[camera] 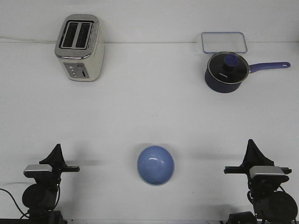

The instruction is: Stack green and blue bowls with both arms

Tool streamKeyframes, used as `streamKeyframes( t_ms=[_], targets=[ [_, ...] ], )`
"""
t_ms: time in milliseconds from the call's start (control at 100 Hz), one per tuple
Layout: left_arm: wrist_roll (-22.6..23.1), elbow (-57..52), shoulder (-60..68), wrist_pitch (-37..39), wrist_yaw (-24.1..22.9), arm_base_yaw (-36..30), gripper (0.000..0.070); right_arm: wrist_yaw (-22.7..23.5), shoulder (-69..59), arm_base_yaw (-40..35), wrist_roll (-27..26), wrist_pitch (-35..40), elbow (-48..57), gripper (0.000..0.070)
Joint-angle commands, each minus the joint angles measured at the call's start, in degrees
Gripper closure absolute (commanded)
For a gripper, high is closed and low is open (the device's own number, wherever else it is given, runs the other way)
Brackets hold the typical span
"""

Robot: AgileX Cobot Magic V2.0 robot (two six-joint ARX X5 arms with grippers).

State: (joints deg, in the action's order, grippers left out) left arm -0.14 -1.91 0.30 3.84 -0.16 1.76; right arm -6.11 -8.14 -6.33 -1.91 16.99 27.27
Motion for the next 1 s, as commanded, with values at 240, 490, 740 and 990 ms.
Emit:
streamKeyframes(
  t_ms=[240, 490, 740, 990],
  targets=[
    [-0.5, 1.1, 0.0, 0.6, 0.0, 0.2, 0.0688, 0.0, -0.2, -0.1, 0.6, -0.7, 0.5, 0.0700],
    [-0.5, 1.1, 0.0, 0.6, 0.0, 0.2, 0.0688, 0.3, 0.9, 1.6, 9.9, -7.9, -7.6, 0.0700],
    [-0.5, 1.1, 0.0, 0.6, 0.0, 0.2, 0.0688, 2.9, 5.5, 2.8, 16.3, -14.9, -22.6, 0.0700],
    [-0.5, 1.1, 0.0, 0.6, 0.0, 0.2, 0.0688, 3.7, 8.1, 4.9, 18.1, -13.4, -26.5, 0.0700]
  ],
)
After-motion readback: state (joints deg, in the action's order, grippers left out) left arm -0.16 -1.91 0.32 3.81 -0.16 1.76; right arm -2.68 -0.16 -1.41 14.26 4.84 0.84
